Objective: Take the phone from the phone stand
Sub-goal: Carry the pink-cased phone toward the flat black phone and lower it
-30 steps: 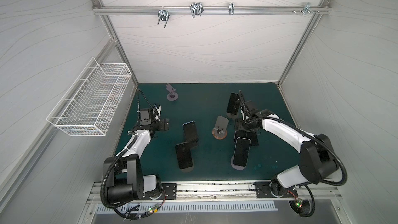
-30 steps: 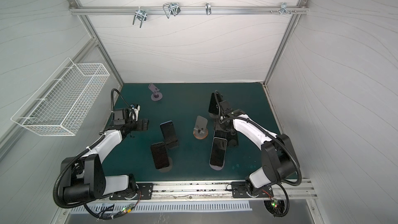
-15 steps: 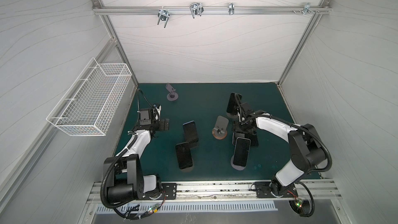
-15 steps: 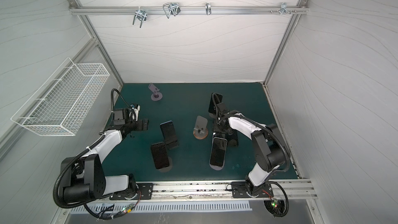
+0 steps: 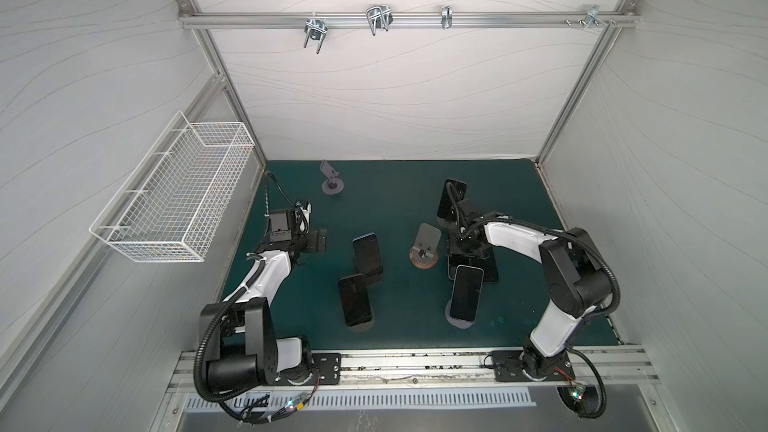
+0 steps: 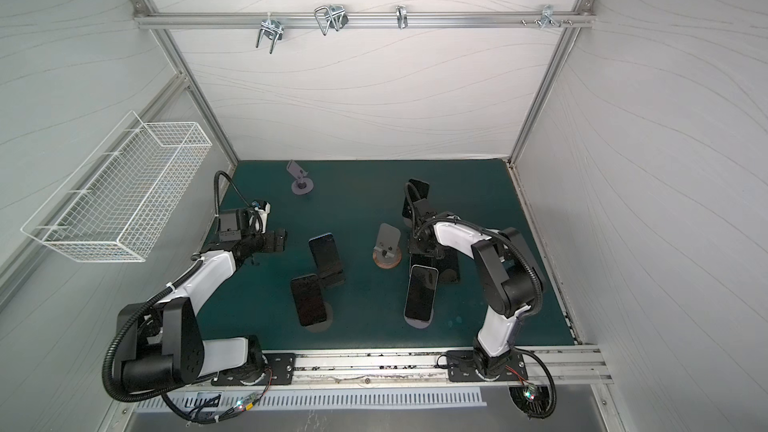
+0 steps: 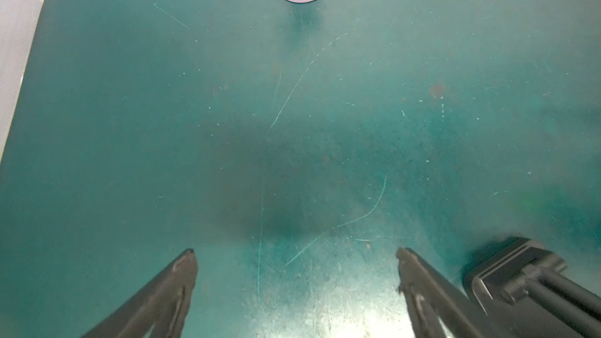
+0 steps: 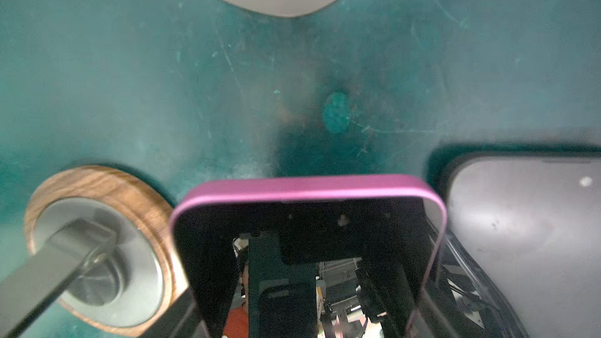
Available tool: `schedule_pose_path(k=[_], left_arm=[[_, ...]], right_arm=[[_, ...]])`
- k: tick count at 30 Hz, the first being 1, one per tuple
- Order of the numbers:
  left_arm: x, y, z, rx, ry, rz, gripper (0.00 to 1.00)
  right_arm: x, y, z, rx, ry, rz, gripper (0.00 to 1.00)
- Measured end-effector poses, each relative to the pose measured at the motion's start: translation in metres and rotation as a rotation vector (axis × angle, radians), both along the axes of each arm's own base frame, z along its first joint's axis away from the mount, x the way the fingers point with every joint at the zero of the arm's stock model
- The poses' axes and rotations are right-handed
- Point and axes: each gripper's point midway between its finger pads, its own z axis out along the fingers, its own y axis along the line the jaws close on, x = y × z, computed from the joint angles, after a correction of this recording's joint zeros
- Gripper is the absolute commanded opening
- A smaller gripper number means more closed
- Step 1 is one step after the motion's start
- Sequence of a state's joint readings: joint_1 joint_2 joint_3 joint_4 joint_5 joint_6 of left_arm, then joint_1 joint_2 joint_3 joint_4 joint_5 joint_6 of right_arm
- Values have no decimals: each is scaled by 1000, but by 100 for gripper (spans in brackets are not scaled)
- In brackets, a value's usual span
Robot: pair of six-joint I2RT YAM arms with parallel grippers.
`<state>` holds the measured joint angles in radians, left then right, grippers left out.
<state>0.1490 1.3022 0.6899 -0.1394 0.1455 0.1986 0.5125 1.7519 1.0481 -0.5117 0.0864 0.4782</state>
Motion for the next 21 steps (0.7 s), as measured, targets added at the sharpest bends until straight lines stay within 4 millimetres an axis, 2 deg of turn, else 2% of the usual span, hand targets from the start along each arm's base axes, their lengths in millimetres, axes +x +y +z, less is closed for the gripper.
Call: schedule_pose_path(k=[10, 21], left_arm=[[0, 1, 2, 4, -6, 3, 97], [0, 2, 1, 9, -2, 9, 97]], right_arm=[[-5, -4, -4, -99, 1, 0, 66], [-5, -6, -5, -109, 0, 5, 69]])
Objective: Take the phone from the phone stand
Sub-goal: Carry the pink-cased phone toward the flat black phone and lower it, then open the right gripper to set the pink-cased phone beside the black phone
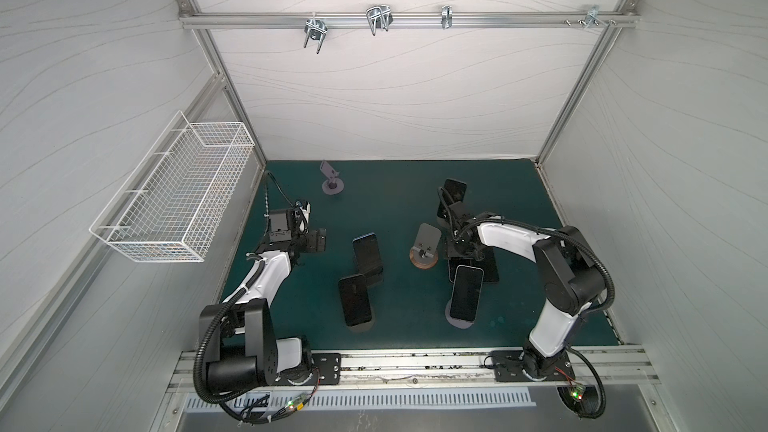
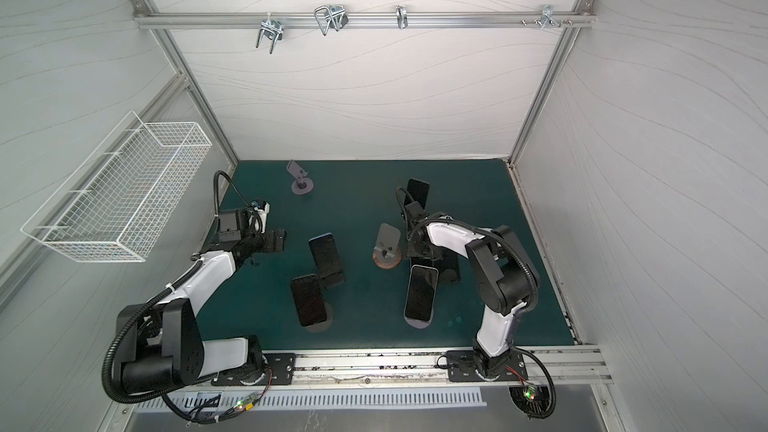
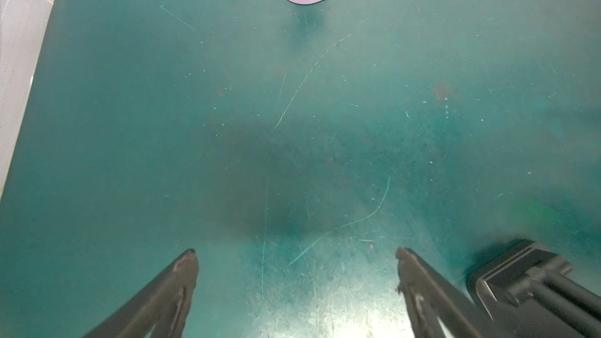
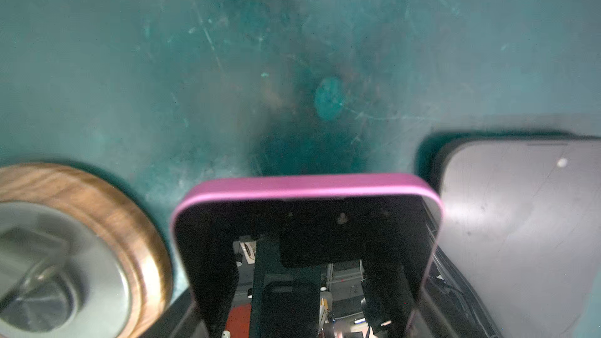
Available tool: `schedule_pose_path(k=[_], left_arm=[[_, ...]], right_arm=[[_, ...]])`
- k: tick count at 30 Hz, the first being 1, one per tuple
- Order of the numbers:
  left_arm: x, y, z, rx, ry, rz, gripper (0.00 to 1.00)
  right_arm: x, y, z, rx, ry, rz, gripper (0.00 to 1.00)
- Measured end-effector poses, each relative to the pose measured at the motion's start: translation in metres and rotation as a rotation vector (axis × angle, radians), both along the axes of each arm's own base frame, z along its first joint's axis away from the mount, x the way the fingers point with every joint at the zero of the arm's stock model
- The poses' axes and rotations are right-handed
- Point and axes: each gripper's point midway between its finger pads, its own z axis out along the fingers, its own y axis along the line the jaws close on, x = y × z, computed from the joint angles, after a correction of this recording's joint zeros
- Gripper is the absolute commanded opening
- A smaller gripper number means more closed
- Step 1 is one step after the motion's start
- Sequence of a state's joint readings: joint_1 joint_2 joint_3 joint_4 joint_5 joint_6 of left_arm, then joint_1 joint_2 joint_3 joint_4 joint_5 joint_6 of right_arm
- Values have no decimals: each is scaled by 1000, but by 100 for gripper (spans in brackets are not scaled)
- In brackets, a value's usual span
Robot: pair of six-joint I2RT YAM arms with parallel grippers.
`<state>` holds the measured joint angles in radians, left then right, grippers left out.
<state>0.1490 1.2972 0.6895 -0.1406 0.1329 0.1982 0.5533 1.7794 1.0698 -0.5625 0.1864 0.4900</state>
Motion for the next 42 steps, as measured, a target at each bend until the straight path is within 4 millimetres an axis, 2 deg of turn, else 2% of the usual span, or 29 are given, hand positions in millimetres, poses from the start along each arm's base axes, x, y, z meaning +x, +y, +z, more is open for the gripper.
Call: schedule_pose_path(k=[3, 18, 31, 42], left_arm=[[0, 0, 0, 0, 0, -1, 96], [0, 0, 0, 0, -1, -1, 96], [0, 0, 0, 0, -1, -1, 96], [0, 0, 0, 1, -1, -4, 97]], right_arm=[[0, 0, 0, -2, 5, 1, 73], [0, 3, -1, -13, 42, 4, 80], [0, 1, -1, -22, 46, 5, 84], [-5, -1, 6, -26, 39, 14, 87]])
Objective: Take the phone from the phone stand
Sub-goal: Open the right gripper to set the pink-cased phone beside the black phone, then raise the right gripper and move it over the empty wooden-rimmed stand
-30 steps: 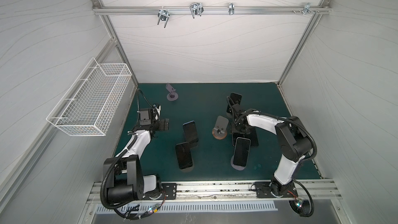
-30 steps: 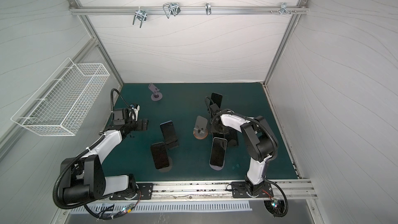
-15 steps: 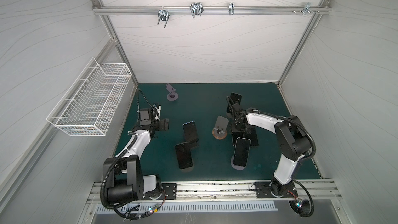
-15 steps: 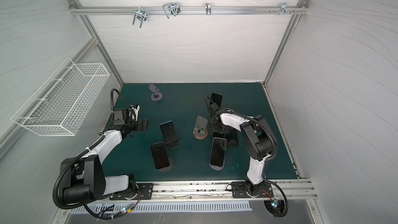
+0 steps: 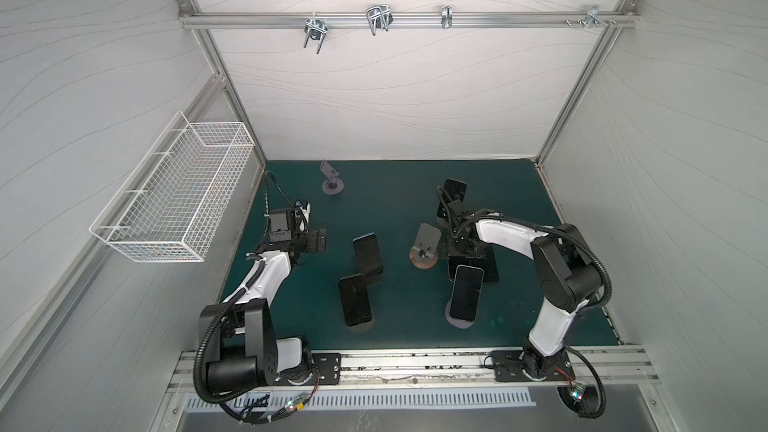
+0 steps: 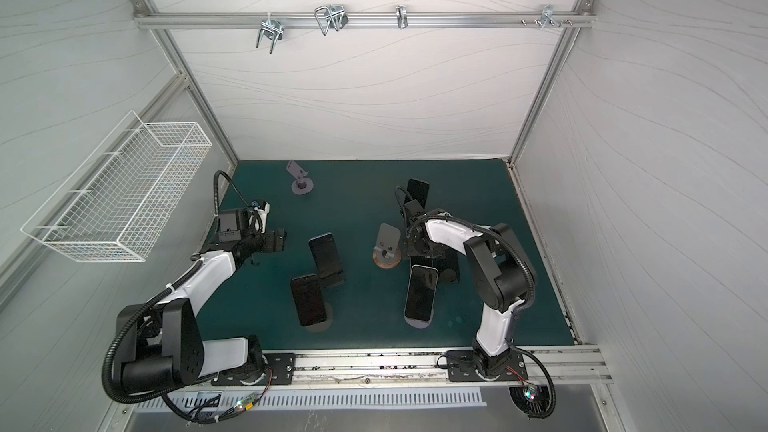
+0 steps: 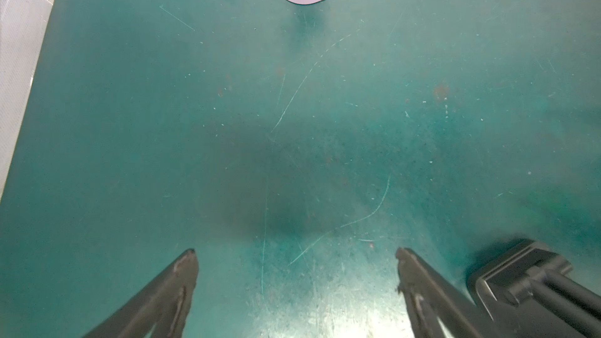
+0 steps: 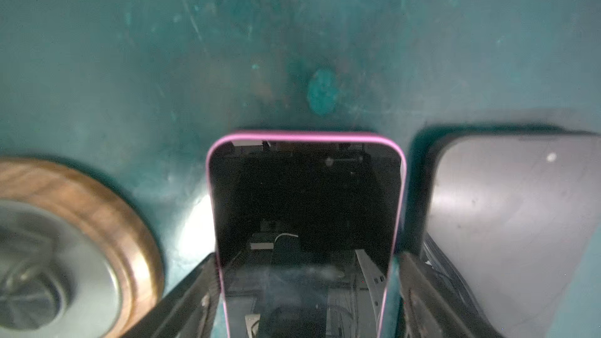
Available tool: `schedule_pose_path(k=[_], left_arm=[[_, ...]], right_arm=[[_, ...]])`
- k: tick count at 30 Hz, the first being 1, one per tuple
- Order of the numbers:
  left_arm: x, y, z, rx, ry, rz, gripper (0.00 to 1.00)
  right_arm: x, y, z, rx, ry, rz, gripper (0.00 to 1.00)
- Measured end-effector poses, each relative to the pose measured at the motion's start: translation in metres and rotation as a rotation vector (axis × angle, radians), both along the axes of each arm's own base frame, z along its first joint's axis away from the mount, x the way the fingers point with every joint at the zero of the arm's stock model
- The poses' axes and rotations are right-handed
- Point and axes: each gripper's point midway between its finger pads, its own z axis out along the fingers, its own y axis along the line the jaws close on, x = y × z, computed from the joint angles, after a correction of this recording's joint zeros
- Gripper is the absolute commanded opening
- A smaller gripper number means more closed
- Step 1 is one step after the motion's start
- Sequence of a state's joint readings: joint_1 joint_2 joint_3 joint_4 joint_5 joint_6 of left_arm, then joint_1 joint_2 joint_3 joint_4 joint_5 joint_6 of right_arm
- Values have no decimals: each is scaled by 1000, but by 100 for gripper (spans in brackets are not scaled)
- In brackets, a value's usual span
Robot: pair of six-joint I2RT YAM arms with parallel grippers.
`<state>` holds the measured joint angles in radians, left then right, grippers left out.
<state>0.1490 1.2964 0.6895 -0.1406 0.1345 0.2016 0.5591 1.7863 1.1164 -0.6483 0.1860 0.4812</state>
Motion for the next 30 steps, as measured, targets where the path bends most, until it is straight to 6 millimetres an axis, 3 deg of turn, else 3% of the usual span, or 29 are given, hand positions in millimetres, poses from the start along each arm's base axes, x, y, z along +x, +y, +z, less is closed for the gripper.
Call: schedule_pose_path(k=[4, 19, 30], left_arm=[[0, 0, 0, 0, 0, 0, 96], [0, 0, 3, 2, -11, 0, 97], [-2, 0, 3, 2, -11, 2, 96]], right_arm=[[-2, -1, 18, 15, -24, 0, 89], [-6, 11, 125, 179, -198, 84, 91], [-25, 66, 152, 421, -227, 355, 93]])
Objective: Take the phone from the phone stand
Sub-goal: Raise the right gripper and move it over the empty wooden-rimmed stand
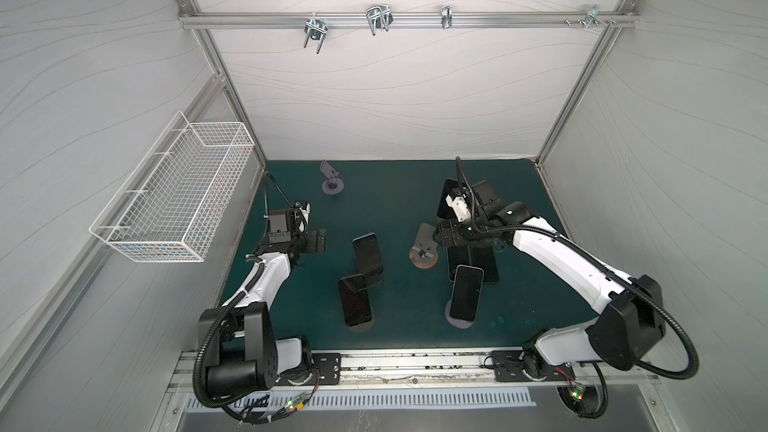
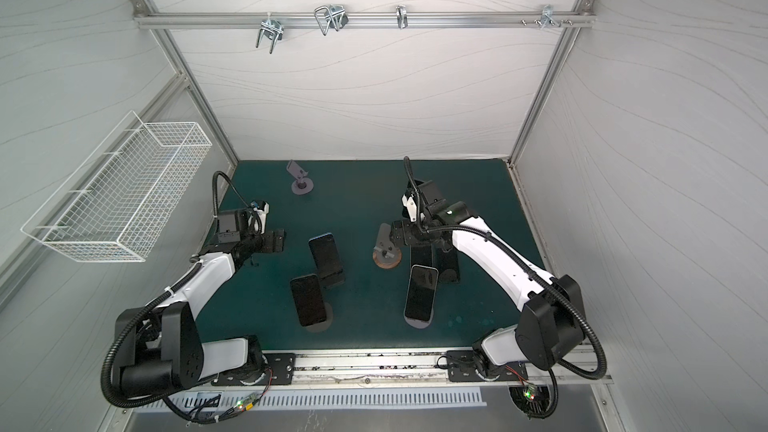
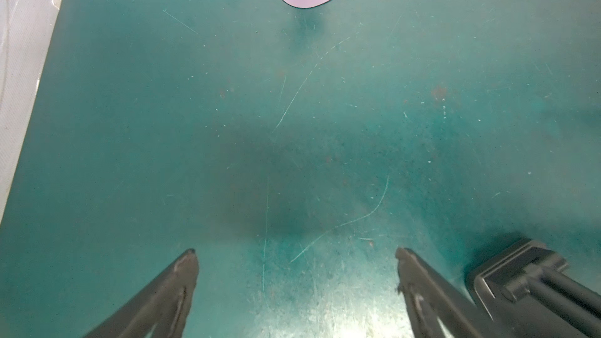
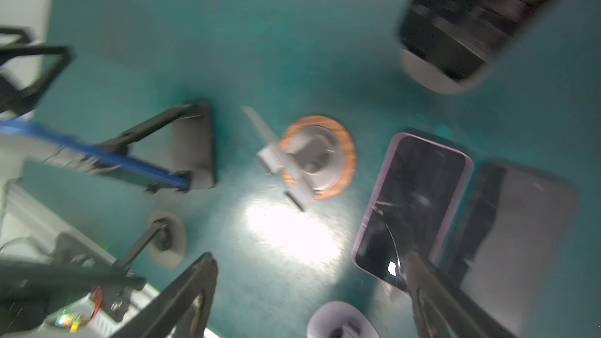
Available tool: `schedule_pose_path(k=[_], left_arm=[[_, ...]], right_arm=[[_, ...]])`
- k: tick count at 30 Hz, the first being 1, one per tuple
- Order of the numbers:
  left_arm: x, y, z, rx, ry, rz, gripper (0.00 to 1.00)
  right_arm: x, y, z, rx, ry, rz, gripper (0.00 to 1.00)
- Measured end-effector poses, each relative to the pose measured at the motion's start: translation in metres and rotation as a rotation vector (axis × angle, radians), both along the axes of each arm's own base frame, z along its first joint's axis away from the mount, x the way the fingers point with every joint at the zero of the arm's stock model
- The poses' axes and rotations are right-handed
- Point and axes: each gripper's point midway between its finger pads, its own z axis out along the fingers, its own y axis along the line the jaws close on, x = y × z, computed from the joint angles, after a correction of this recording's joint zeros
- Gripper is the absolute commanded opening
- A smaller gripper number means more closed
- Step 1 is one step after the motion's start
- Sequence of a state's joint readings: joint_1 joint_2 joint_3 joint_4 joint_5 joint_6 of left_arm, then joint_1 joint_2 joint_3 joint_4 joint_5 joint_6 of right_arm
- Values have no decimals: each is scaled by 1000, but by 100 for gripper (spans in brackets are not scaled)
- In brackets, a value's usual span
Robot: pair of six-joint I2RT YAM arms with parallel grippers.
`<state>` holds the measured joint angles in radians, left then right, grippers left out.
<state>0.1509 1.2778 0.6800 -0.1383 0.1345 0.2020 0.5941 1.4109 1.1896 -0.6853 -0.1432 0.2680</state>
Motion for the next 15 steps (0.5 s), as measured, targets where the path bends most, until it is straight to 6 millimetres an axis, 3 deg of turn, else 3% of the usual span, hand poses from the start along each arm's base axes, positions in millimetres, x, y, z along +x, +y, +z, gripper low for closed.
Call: schedule_pose_path(k=[7, 15], left_arm=[[0, 0, 0, 0, 1, 0, 97], [0, 0, -1, 0, 2, 0, 97]], right_arm=[[12, 11, 0, 60, -50, 97, 94], [17, 31, -21, 144, 6, 225, 92]])
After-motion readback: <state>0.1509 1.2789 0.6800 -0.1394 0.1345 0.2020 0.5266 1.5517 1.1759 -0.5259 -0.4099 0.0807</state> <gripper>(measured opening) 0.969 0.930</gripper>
